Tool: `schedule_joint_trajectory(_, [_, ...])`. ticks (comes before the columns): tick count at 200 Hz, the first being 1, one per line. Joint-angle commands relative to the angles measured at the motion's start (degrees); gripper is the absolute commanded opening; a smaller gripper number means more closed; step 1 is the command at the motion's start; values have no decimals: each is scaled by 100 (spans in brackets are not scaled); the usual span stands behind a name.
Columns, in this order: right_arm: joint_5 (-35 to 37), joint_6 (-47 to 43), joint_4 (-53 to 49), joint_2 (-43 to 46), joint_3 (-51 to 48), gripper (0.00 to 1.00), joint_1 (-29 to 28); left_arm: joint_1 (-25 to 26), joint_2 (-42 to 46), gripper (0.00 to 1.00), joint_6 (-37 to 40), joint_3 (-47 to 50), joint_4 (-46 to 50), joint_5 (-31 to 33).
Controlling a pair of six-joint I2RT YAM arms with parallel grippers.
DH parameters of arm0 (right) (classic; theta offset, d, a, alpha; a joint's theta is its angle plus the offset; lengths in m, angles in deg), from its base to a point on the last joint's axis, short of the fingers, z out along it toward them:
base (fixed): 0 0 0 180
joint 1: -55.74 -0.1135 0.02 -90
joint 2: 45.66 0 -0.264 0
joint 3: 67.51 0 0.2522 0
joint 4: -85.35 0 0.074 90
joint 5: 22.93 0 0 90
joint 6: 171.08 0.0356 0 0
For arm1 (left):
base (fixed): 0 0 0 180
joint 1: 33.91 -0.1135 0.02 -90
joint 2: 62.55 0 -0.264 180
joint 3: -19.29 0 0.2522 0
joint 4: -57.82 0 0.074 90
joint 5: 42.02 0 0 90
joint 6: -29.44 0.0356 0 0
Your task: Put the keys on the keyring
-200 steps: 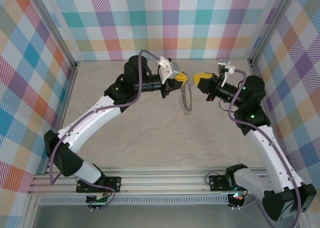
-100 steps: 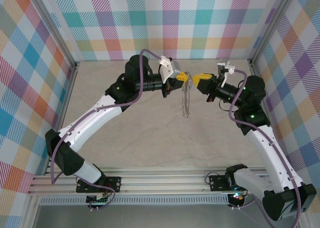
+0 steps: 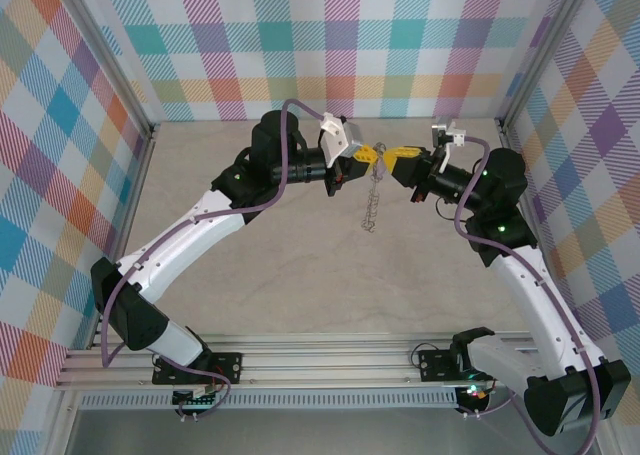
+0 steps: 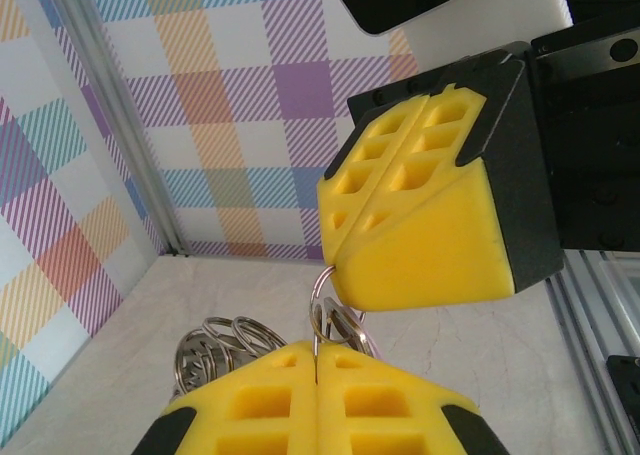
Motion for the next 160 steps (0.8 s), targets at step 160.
schedule_joint_trajectory(160, [860, -431, -244, 133, -297, 0, 30, 110, 145, 0, -456, -218, -558, -434])
